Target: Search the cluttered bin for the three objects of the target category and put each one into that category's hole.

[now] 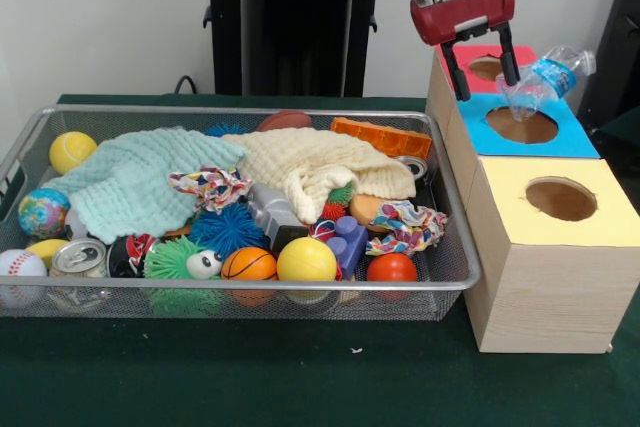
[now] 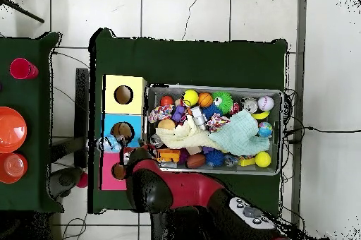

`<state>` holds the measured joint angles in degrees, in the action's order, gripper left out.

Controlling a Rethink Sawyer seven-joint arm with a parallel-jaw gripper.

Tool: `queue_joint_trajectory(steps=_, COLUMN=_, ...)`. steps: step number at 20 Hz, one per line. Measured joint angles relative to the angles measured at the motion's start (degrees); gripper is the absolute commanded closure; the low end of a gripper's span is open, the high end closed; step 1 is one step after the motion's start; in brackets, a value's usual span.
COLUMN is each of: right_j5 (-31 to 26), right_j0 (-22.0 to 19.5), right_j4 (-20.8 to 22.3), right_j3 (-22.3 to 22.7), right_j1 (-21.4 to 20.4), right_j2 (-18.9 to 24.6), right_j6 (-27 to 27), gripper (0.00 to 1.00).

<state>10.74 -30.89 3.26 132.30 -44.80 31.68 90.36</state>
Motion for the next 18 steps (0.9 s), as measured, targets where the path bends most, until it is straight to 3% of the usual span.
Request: queue_joint_trajectory(steps=18, right_j5=0.32, right_j0=1.57, right_j4=2.21, right_j3=-1.94, right_j1=-1.04, right_j2=-2.53, right_j6=0.0, gripper=0.0)
